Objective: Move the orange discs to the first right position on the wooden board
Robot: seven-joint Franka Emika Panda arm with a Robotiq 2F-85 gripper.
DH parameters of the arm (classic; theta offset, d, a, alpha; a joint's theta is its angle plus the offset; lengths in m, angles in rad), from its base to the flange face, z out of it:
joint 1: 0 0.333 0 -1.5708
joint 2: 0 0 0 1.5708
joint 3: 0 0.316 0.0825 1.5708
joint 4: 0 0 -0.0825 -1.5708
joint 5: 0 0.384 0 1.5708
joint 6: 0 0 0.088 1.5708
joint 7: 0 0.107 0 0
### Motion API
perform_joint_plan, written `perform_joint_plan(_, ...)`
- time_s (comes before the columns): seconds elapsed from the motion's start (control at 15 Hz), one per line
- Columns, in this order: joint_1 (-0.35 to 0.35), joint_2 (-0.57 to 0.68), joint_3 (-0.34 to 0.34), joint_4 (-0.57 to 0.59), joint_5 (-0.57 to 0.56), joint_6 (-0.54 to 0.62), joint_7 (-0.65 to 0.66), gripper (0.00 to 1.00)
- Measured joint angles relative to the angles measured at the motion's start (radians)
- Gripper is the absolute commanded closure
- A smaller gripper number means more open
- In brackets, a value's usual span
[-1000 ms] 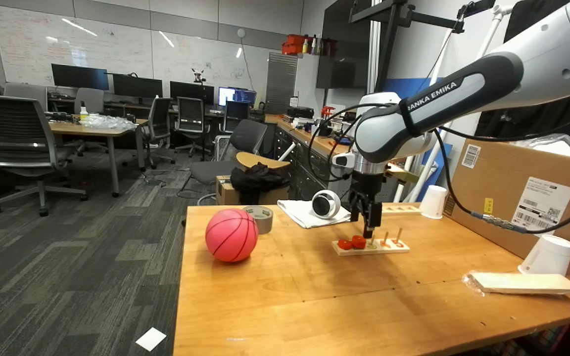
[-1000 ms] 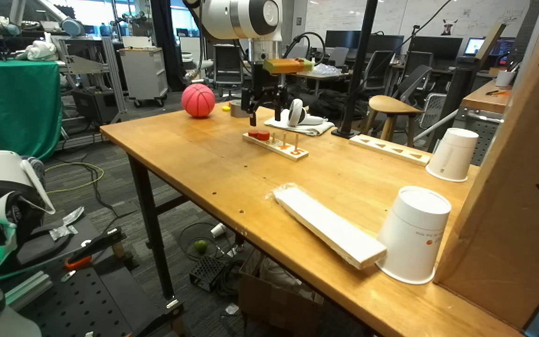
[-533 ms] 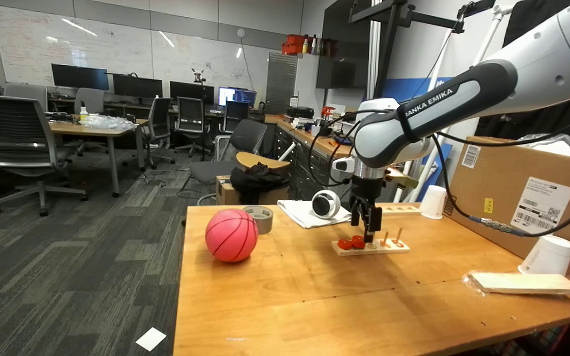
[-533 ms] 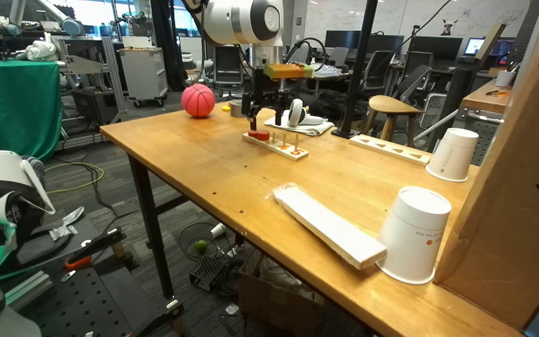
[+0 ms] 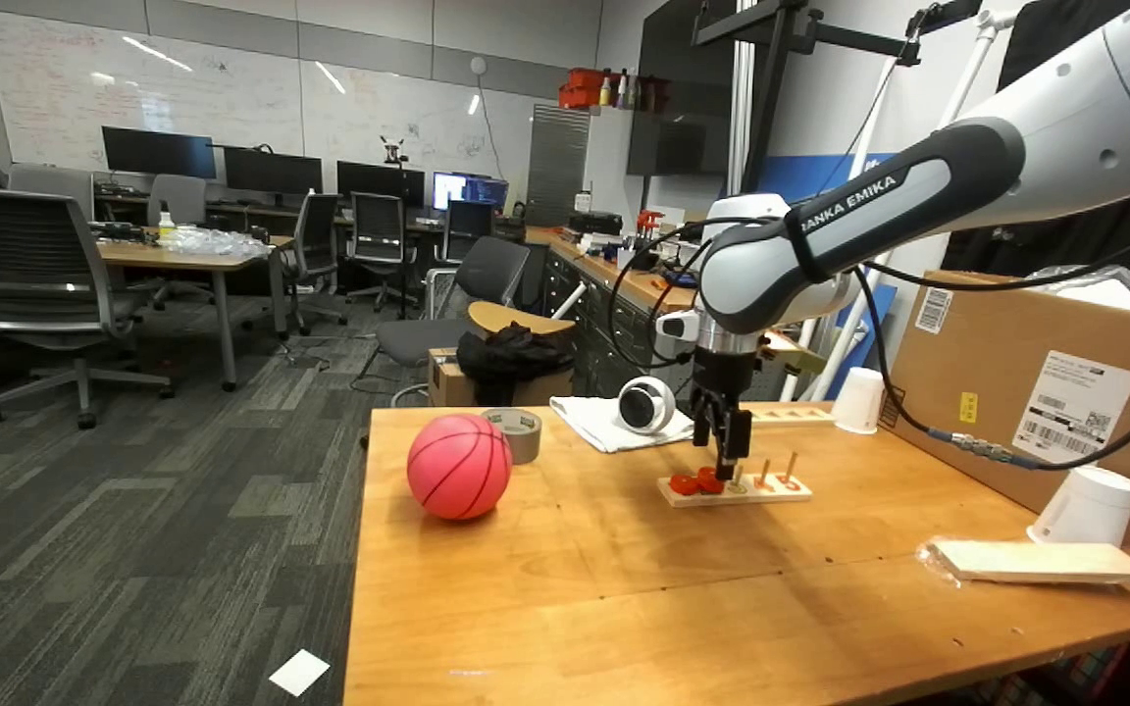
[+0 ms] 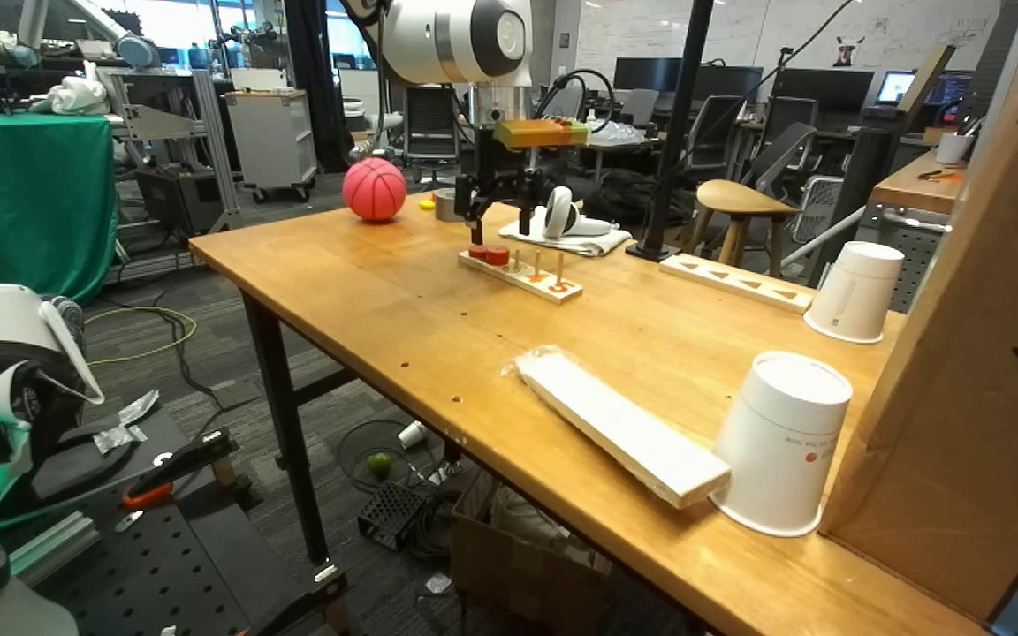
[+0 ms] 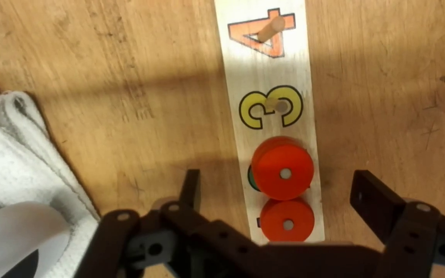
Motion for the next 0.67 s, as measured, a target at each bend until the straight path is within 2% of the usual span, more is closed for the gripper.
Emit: perform_joint_plan(0.67,-0.018,0.001,-0.01,0.0,0.026,0.003,0.095,0.0)
